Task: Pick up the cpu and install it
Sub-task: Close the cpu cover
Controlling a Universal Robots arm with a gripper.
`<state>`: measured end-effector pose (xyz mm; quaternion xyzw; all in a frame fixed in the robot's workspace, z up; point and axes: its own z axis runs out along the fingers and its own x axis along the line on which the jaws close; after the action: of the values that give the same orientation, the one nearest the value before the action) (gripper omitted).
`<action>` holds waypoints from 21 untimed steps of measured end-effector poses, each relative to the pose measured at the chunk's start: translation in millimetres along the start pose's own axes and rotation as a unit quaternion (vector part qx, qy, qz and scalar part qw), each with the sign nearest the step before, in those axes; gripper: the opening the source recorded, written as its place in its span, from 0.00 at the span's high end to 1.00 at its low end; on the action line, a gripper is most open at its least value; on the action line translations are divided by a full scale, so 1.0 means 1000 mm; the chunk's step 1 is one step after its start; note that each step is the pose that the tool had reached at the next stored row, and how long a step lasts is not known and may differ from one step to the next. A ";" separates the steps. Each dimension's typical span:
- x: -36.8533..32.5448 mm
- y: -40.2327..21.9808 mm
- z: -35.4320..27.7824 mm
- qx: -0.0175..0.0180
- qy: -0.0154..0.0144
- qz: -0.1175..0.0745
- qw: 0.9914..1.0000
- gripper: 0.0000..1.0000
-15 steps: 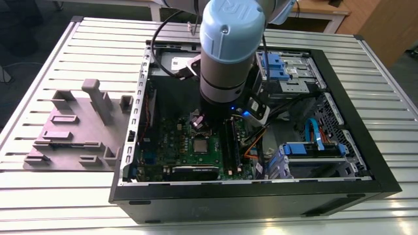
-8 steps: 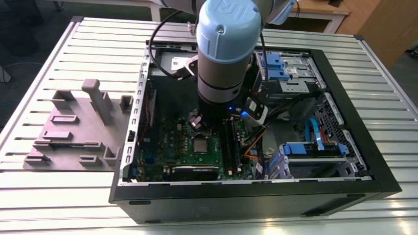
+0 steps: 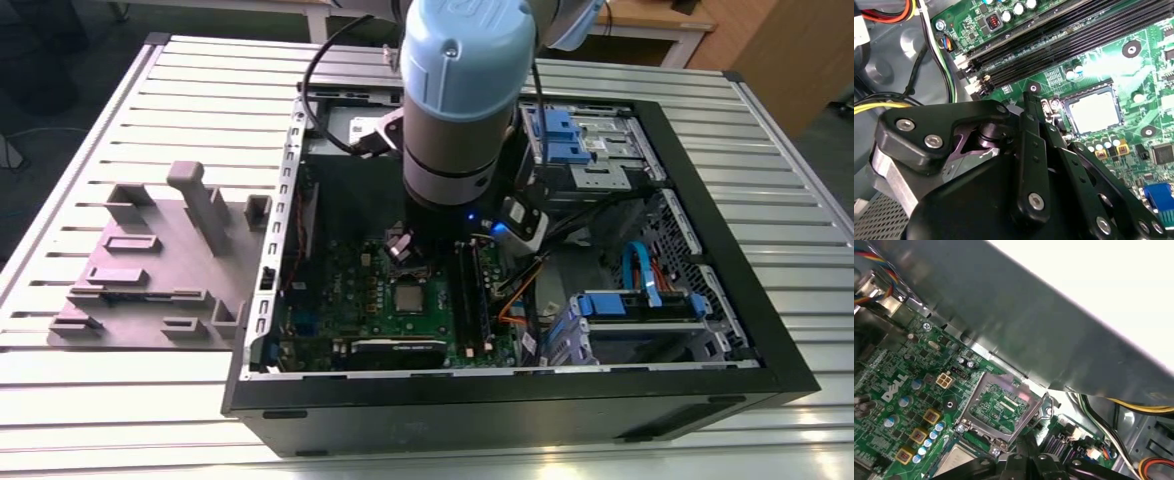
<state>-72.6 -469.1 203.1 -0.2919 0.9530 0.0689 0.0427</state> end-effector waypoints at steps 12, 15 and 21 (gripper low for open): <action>-0.0030 -0.0005 -0.0110 0.000 0.000 0.000 1.000 0.90; -0.0044 -0.0028 -0.0095 0.000 0.000 0.000 1.000 0.90; -0.0028 -0.0059 0.0001 0.000 0.000 0.000 1.000 0.90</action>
<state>-66.9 -472.4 202.7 -0.2917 0.9531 0.0688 0.0428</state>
